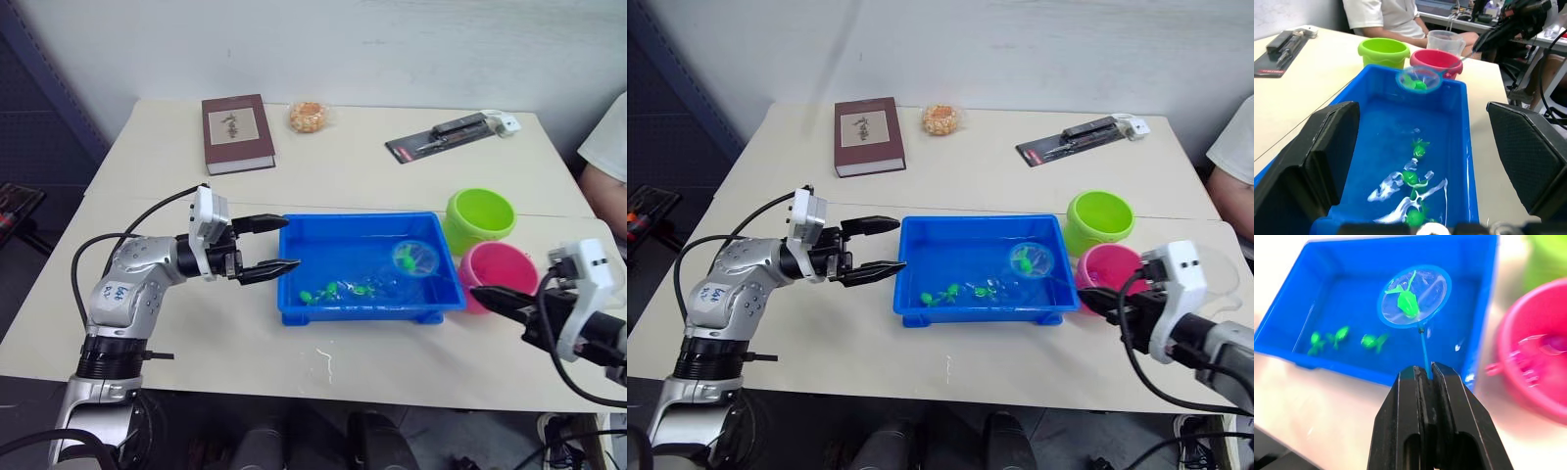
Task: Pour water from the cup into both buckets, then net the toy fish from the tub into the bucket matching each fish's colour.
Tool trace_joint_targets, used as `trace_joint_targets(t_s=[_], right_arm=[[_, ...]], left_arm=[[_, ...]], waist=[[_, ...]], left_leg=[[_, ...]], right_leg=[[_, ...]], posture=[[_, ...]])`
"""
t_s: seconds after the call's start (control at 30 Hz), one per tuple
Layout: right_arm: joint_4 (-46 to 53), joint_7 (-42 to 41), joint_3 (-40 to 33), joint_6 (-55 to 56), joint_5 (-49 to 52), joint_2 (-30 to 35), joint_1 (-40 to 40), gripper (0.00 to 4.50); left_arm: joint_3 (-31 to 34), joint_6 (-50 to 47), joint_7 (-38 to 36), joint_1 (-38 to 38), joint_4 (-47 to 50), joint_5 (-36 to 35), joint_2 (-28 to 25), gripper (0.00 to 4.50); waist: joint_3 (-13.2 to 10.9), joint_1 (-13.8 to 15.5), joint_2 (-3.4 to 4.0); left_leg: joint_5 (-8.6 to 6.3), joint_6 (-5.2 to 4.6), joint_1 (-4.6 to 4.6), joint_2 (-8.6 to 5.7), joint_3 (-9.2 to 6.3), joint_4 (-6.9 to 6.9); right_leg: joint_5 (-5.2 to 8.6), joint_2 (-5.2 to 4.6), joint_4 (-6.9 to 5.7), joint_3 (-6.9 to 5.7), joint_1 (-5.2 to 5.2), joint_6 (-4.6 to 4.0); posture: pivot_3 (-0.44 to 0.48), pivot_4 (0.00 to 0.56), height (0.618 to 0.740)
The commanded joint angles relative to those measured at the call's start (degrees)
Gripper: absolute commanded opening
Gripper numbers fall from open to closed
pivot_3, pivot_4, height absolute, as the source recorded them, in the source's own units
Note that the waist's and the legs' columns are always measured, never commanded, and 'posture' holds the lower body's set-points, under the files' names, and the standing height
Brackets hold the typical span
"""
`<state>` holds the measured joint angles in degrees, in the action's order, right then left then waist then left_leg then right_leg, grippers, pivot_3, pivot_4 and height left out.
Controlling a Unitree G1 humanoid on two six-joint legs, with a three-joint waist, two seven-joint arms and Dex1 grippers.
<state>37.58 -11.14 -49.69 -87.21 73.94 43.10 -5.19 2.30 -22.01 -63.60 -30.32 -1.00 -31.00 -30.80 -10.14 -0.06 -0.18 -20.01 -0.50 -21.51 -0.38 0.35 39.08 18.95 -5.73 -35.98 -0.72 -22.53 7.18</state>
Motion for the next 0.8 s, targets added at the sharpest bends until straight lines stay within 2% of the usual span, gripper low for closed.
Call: trace_joint_targets(t_s=[0.03, 0.23, 0.4, 0.5, 0.8], right_arm=[[-2.55, 0.38, -4.07, 3.71, 0.46, 4.00, 1.04, 0.00], [-7.19, -1.37, -4.29, 10.53, -6.10, 8.65, 3.01, 0.00], [-11.15, -0.65, 5.22, 25.30, -23.56, 9.49, 3.27, 0.00], [-12.51, -0.36, 10.40, 32.47, -30.82, 7.99, 2.82, 0.00], [-15.91, -0.95, 25.71, 54.62, -55.20, 8.82, 3.94, 0.00]], left_arm=[[-0.01, 1.34, -0.60, -1.44, 0.12, -0.05, 0.60, 4.44], [-0.40, 1.77, -0.36, -2.22, -0.53, 0.11, 1.29, 4.44], [-0.60, 1.68, 0.17, -2.41, -0.29, 0.08, 1.92, 4.44], [-0.81, 1.53, 0.39, -2.42, 0.01, 0.05, 2.14, 4.44], [-0.94, 0.84, 1.71, -1.94, 1.46, -0.25, 2.84, 4.44]], waist=[[0.00, 0.02, 0.00], [0.00, 0.07, 0.00], [0.00, 0.05, 0.00], [0.00, 0.04, 0.00], [0.00, 0.03, 0.01]], left_leg=[[0.00, 0.00, 0.00, 0.01, 0.00, 0.00], [0.00, 0.00, 0.01, 0.00, 0.04, 0.00], [0.00, 0.00, 0.02, -0.01, 0.09, 0.01], [0.01, 0.01, 0.02, -0.01, 0.09, 0.00], [0.02, 0.03, 0.03, -0.02, 0.13, 0.01]], right_leg=[[0.00, 0.02, 0.00, 0.01, 0.00, 0.00], [0.00, 0.04, 0.00, 0.03, 0.00, 0.00], [-0.01, 0.06, 0.00, 0.07, 0.00, 0.02], [-0.01, 0.07, -0.01, 0.06, -0.03, 0.02], [-0.01, 0.10, -0.02, -0.10, -0.05, 0.02]], posture=[[0.000, 0.150, 0.738], [0.000, 0.150, 0.738], [0.000, 0.150, 0.738], [0.000, 0.150, 0.738], [0.000, 0.150, 0.738]])
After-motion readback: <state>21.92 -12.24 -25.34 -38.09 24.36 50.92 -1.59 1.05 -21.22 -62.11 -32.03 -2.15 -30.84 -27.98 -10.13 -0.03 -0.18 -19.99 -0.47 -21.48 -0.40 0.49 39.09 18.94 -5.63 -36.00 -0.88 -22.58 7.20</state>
